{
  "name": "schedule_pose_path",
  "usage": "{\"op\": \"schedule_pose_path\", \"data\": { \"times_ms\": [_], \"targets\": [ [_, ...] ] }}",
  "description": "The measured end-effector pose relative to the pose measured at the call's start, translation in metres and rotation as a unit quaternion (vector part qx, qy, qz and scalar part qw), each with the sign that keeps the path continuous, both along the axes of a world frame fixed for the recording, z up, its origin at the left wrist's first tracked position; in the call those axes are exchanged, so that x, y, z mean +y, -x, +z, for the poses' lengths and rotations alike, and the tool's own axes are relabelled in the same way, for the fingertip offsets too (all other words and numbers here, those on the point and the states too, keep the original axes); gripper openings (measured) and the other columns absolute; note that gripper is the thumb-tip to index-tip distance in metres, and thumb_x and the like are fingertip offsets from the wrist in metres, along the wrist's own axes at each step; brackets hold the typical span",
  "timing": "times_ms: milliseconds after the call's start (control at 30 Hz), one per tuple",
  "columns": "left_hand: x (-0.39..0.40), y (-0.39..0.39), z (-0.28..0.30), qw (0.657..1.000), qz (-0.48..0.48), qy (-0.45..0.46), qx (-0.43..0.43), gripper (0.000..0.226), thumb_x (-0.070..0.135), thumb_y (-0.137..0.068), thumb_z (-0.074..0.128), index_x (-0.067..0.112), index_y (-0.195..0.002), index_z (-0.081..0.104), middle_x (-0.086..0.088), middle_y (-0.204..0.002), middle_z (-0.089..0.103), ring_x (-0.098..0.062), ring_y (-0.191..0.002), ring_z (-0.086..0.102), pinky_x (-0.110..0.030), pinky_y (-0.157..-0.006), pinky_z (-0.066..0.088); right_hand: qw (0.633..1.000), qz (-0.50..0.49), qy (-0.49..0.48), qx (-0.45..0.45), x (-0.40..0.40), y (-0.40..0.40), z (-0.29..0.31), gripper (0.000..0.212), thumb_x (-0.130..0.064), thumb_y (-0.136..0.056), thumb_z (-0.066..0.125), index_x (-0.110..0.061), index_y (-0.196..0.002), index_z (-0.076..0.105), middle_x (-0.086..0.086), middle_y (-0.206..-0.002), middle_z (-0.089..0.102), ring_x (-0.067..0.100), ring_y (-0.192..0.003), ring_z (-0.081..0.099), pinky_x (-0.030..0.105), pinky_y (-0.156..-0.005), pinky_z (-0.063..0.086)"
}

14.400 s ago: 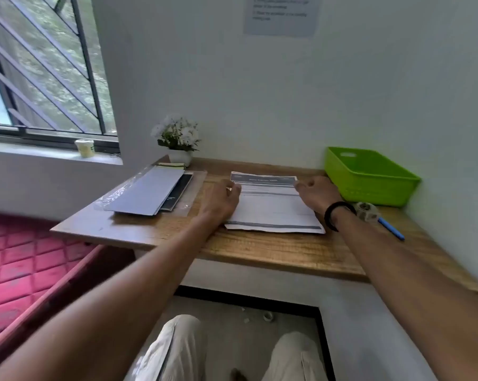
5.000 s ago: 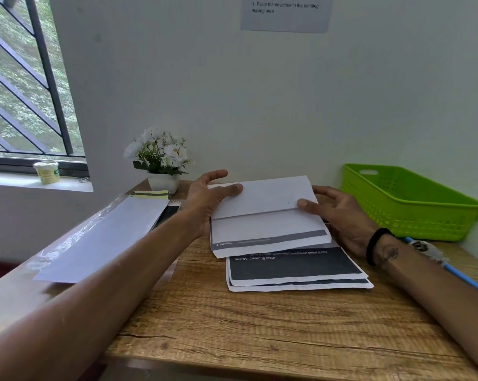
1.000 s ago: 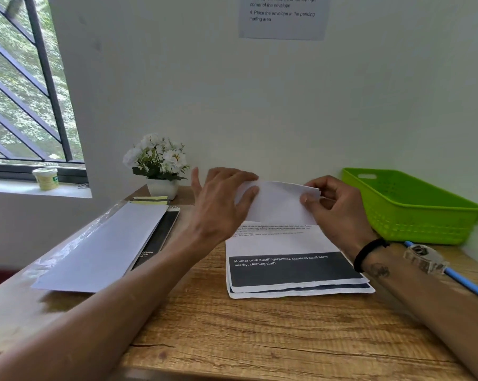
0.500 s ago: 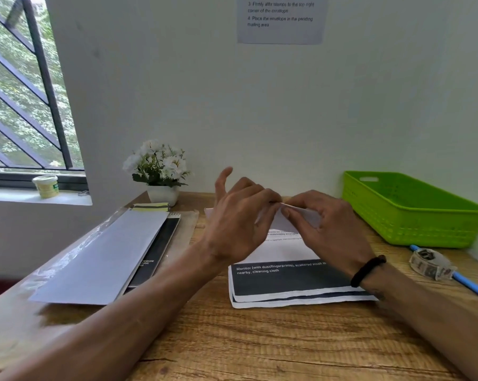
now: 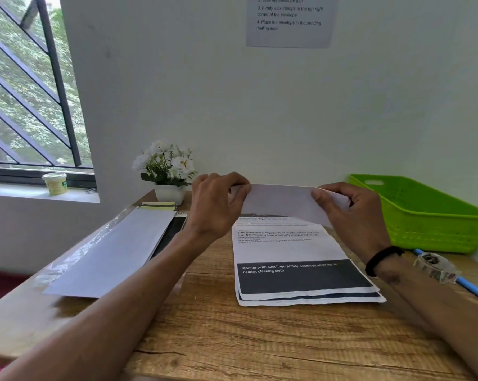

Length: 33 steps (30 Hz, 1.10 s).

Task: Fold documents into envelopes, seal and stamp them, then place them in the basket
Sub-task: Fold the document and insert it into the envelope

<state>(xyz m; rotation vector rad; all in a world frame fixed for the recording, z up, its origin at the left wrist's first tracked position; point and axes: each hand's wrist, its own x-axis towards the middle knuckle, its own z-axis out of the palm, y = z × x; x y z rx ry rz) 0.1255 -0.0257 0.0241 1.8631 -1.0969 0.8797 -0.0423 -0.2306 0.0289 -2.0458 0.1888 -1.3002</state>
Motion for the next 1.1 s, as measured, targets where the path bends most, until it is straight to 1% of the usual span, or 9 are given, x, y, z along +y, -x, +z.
{"op": "schedule_pose_path", "data": {
  "times_ms": [67,133,233,333,433,533,633,900,1100],
  "targets": [
    [0.001,0.000,0.002,0.996,-0.035,0.036,0.078,0.014,0.033,-0.100,0.066,0.023,-0.100,0.076,0.015,-0.086,0.073,-0.006,-0.079,0.067,-0.020,-0.072,0.052,0.998,0.021,-0.054,0.001,-0.004,0.000,0.002,0.003,-0.019,-0.090,0.079,-0.016,-0.088,0.078,-0.010,-0.081,0.075,-0.008,-0.065,0.064,0.008,-0.060,0.046],
    [0.000,0.001,0.005,0.982,-0.059,0.081,0.162,0.011,0.030,-0.097,0.072,0.021,-0.099,0.078,0.016,-0.086,0.074,-0.003,-0.081,0.068,-0.010,-0.066,0.049,0.994,0.042,-0.101,0.001,-0.007,0.001,0.002,0.002,-0.016,-0.090,0.079,-0.015,-0.089,0.077,-0.002,-0.083,0.076,-0.005,-0.064,0.066,0.012,-0.059,0.051],
    [-0.001,0.002,0.007,0.952,-0.095,0.130,0.259,0.013,0.029,-0.096,0.074,0.018,-0.101,0.079,0.011,-0.089,0.076,0.000,-0.083,0.071,-0.013,-0.070,0.055,0.984,0.052,-0.168,-0.008,-0.015,-0.001,0.001,0.003,-0.019,-0.091,0.077,-0.017,-0.088,0.077,0.004,-0.087,0.078,0.009,-0.073,0.069,0.024,-0.067,0.057],
    [0.000,0.003,0.008,0.915,-0.132,0.148,0.351,0.016,0.029,-0.097,0.073,0.015,-0.105,0.077,0.000,-0.094,0.079,-0.015,-0.089,0.075,-0.029,-0.078,0.064,0.977,0.046,-0.208,-0.014,-0.019,-0.003,0.000,0.011,-0.020,-0.095,0.073,-0.018,-0.085,0.076,-0.002,-0.080,0.073,0.007,-0.069,0.062,0.021,-0.062,0.053],
    [0.000,0.011,0.006,0.832,-0.221,0.119,0.495,0.030,0.034,-0.094,0.074,0.010,-0.113,0.073,-0.010,-0.105,0.076,-0.027,-0.096,0.075,-0.035,-0.079,0.065,0.971,0.048,-0.236,-0.017,-0.017,-0.004,-0.003,0.015,-0.020,-0.099,0.068,-0.009,-0.089,0.072,-0.004,-0.069,0.068,0.002,-0.055,0.060,0.025,-0.052,0.055],
    [-0.005,0.019,0.004,0.764,-0.303,0.062,0.566,0.040,0.029,-0.090,0.079,0.006,-0.122,0.068,-0.015,-0.102,0.076,-0.024,-0.082,0.075,-0.032,-0.073,0.064,0.967,0.043,-0.252,-0.022,-0.015,-0.005,-0.007,0.019,-0.018,-0.102,0.062,0.000,-0.098,0.066,0.001,-0.058,0.063,0.007,-0.037,0.055,0.022,-0.036,0.044],
    [-0.010,0.023,0.002,0.771,-0.306,0.041,0.557,0.036,0.017,-0.087,0.081,0.002,-0.118,0.068,-0.017,-0.096,0.077,-0.016,-0.067,0.071,-0.025,-0.064,0.062,0.963,0.068,-0.259,-0.006,-0.014,-0.004,-0.006,0.027,-0.021,-0.097,0.071,0.004,-0.104,0.065,0.007,-0.062,0.061,0.012,-0.036,0.050,0.020,-0.035,0.036],
    [-0.003,0.008,-0.001,0.784,-0.237,0.120,0.561,0.047,0.012,-0.082,0.086,0.003,-0.123,0.066,-0.011,-0.079,0.076,-0.013,-0.061,0.068,-0.024,-0.062,0.062,0.936,0.170,-0.297,0.085,-0.018,-0.008,-0.016,0.068,-0.007,-0.070,0.092,-0.012,-0.130,0.059,0.018,-0.094,0.076,0.025,-0.063,0.068,0.024,-0.058,0.056],
    [0.001,0.007,0.002,0.855,-0.169,0.066,0.486,0.059,0.016,-0.081,0.089,0.018,-0.132,0.059,-0.009,-0.075,0.078,-0.013,-0.060,0.070,-0.026,-0.060,0.061,0.945,0.122,-0.294,0.081,-0.018,-0.003,-0.011,0.073,0.001,-0.073,0.089,-0.011,-0.136,0.054,0.024,-0.096,0.074,0.018,-0.052,0.066,0.022,-0.049,0.055]
  ]
}}
